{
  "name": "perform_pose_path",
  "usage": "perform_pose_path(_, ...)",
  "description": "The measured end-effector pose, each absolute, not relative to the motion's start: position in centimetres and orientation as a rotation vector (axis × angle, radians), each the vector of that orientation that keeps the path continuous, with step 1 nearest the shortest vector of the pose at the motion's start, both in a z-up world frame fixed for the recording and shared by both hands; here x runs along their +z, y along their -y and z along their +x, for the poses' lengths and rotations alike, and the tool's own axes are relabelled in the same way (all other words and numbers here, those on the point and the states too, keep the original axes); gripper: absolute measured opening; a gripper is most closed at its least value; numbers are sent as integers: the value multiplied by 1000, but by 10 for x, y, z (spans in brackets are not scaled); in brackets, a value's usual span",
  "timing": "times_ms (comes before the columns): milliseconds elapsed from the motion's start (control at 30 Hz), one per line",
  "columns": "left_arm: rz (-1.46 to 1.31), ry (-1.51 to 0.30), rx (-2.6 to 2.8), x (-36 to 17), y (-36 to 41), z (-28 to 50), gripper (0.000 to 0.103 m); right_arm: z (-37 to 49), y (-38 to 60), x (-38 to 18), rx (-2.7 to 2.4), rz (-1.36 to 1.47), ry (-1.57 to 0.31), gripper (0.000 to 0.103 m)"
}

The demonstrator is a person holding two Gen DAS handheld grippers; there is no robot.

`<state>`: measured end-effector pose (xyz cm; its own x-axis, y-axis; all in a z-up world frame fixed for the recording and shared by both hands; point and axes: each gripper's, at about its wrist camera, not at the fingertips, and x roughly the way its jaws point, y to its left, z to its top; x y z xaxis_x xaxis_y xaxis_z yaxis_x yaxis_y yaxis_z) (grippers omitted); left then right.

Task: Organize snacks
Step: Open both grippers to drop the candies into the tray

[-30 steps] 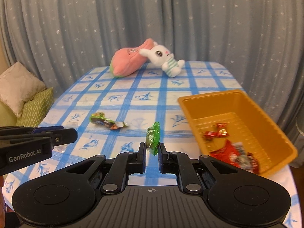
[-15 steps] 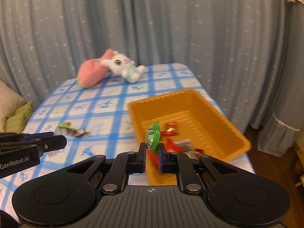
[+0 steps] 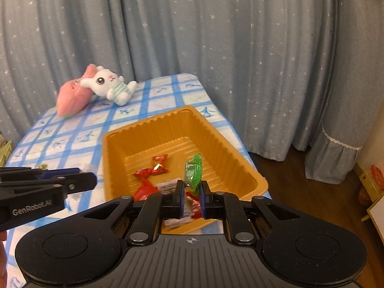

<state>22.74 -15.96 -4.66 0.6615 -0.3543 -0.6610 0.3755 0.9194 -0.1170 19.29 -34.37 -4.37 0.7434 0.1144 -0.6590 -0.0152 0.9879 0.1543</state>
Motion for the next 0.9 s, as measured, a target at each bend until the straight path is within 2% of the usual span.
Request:
perform_pose_path(200, 25, -754, -437, -56, 175, 242, 20, 202, 353, -52, 55, 150, -742, 13)
perform_pose_path(267, 22, -756, -446, -57, 176, 243, 30, 203, 355, -55, 54, 152, -745, 13)
perform_pose_path(700, 12, -749, -305, -54, 119, 231, 33, 207, 351, -57, 81, 164, -747, 13)
perform_pose_path(900, -3, -734, -271, -49, 101, 223, 39, 218, 344, -53, 117, 182, -720, 13)
